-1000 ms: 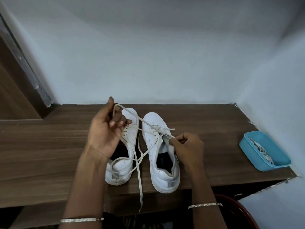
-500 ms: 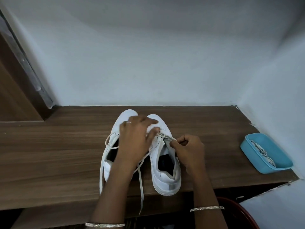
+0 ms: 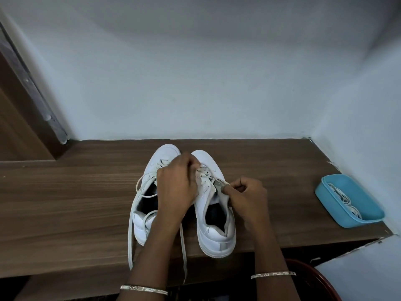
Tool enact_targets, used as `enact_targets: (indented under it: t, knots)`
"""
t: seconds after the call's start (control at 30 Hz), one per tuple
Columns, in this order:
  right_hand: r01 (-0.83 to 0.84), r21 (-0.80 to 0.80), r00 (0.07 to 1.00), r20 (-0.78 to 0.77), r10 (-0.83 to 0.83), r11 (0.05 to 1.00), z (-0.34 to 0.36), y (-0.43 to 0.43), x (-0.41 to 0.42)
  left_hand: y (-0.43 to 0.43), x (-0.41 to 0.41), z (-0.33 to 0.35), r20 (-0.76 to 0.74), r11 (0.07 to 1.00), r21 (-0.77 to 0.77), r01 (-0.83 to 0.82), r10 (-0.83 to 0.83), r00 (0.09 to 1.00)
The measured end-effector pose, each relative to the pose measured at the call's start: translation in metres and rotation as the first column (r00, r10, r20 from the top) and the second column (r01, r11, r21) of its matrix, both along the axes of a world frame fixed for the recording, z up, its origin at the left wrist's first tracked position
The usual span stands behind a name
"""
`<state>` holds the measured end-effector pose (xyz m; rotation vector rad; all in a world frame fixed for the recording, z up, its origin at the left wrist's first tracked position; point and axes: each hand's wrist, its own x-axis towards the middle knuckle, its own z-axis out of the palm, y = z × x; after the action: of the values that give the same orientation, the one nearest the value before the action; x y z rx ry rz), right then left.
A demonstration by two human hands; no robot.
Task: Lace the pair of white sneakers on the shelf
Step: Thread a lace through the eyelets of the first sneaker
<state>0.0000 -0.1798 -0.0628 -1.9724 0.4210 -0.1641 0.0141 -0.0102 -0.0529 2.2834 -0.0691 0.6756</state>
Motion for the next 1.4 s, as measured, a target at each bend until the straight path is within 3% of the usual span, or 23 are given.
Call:
enact_targets:
  t: [0.07,0.1,0.17,0.23,0.27,0.3,0.37,0.4,0.47,0.53,0.6,0.67,0.8,0.93,1.03,1.1,1.3,1.4]
  knots:
    - [-0.002,-0.004,1.000,0.004,0.002,1.000,0.000,0.000,0.000,0.009,0.003,0.008,0.018,0.941,-0.338,-0.028,0.036,0.999]
    - [-0.003,-0.007,1.000,0.004,0.003,1.000,0.000,0.000,-0.001,0.014,0.003,0.015,-0.005,0.851,-0.524,-0.033,0.036,0.999]
    - [-0.004,-0.007,1.000,0.001,0.004,1.000,-0.001,0.001,-0.001,0.021,0.001,0.032,-0.048,0.535,-0.845,-0.018,-0.042,0.998]
    - [-0.002,-0.010,1.000,0.001,0.002,1.000,0.000,0.001,-0.001,0.026,-0.005,0.048,-0.017,0.221,-0.975,0.012,-0.131,0.991]
    - [-0.003,-0.015,1.000,0.004,0.003,1.000,0.000,0.001,-0.001,0.029,-0.007,0.053,-0.028,0.194,-0.981,0.003,-0.154,0.988]
    - [-0.011,-0.023,1.000,0.007,0.012,1.000,0.001,0.001,-0.001,0.031,-0.009,0.055,-0.070,0.280,-0.960,-0.020,-0.172,0.983]
    - [-0.058,-0.022,0.998,0.027,0.059,0.998,0.004,0.000,0.001,0.032,-0.012,0.049,-0.235,0.635,-0.772,-0.039,-0.227,0.945]
    - [-0.089,-0.007,0.995,0.054,0.089,0.996,0.006,0.001,0.002,0.029,-0.012,0.045,-0.326,0.800,-0.600,-0.003,-0.241,0.914]
    - [-0.135,0.039,0.982,0.139,0.129,0.990,0.010,0.002,0.005,0.016,-0.015,0.034,-0.449,0.973,-0.207,0.100,-0.185,0.874]
    - [-0.193,0.030,0.955,0.233,0.181,0.981,0.013,0.005,0.010,-0.001,-0.017,0.024,-0.395,0.992,0.061,0.106,-0.074,0.916]
    - [-0.258,-0.082,0.922,0.277,0.270,0.963,0.012,0.010,0.015,-0.011,-0.016,0.019,-0.331,0.995,0.079,0.064,-0.034,0.943]
    - [-0.308,-0.181,0.900,0.263,0.348,0.934,0.006,0.014,0.020,-0.014,-0.011,0.013,-0.358,0.998,0.063,0.017,0.007,0.934]
    - [-0.361,-0.206,0.894,0.200,0.401,0.909,0.001,0.015,0.030,-0.016,-0.008,0.005,-0.367,0.983,0.175,-0.048,0.111,0.923]
    - [-0.330,-0.054,0.918,0.216,0.334,0.942,0.002,0.014,0.031,-0.017,-0.007,0.005,-0.388,0.980,0.192,-0.054,0.126,0.913]
    - [-0.365,0.148,0.903,0.298,0.310,0.919,0.012,0.009,0.028,-0.012,-0.006,0.009,-0.424,0.997,0.077,-0.025,0.056,0.904]
    - [-0.402,0.183,0.893,0.295,0.340,0.897,0.018,0.004,0.026,-0.009,-0.007,0.012,-0.440,0.999,0.032,-0.015,0.027,0.898]
    - [-0.442,-0.234,0.849,0.202,0.488,0.866,0.018,0.001,0.020,-0.012,-0.011,0.026,-0.457,0.998,0.014,0.064,-0.051,0.888]
    - [-0.471,-0.280,0.834,0.169,0.526,0.837,0.018,-0.001,0.023,-0.010,-0.015,0.032,-0.587,0.982,0.054,0.179,-0.113,0.802]
